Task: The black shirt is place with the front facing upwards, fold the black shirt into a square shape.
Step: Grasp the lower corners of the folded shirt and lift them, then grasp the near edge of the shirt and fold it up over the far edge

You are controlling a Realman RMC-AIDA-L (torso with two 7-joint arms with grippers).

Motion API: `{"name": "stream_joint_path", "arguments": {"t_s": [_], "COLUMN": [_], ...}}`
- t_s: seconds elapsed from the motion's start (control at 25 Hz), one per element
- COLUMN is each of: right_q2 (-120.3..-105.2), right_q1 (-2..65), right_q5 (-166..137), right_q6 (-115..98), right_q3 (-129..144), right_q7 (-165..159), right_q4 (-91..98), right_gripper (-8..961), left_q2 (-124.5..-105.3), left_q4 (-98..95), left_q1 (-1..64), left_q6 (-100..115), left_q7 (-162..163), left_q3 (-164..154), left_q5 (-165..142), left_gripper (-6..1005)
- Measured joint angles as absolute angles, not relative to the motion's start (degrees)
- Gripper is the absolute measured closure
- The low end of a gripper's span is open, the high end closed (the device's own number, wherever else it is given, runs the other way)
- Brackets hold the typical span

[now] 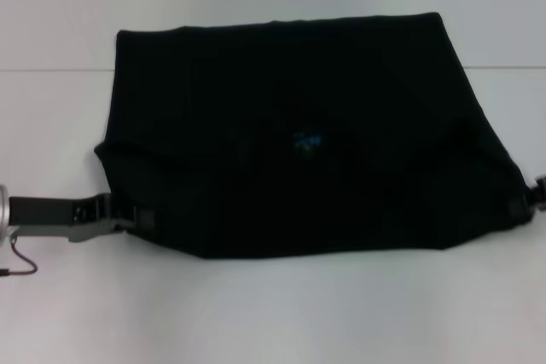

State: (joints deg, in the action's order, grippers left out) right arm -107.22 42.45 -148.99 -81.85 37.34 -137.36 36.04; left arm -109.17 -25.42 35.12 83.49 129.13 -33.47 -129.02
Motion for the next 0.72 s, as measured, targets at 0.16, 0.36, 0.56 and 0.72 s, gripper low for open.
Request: {"name": "stream_joint_path", "arguments": {"t_s": [0.16,0.36,0.56,0.72], "right_q2": [-106.14,-107.15,-109.61,-109.38], "right_q1": [40.7,39.2,38.5,39.5], "right_q5": [-151.0,-156.7,-159.6,-156.7], "right_q6": [-90.3,-100.9,-105.1,-105.2], "right_q3": [38.8,41.3,41.4,37.3], "right_q7": [-133.8,-126.4,-122.0,-122.3], "right_q4": [37.1,36.7,36.4,36.3], "right_gripper": [882,882,882,883], "left_q2": [-107.44,-107.01,-107.88,-108.11], "left_q4": [-25.5,-25.6,-25.6,-25.6], "left_q1": [34.5,34.2,33.9,34.6], "left_q6": [93.7,107.1,111.8,110.3], "left_q7": [128.5,127.1,125.9,126.2], "left_q3": [-34.4,-34.5,-34.5,-32.1], "left_q5": [-129.8,-137.8,-140.5,-139.8], "left_gripper": [982,982,982,982]}}
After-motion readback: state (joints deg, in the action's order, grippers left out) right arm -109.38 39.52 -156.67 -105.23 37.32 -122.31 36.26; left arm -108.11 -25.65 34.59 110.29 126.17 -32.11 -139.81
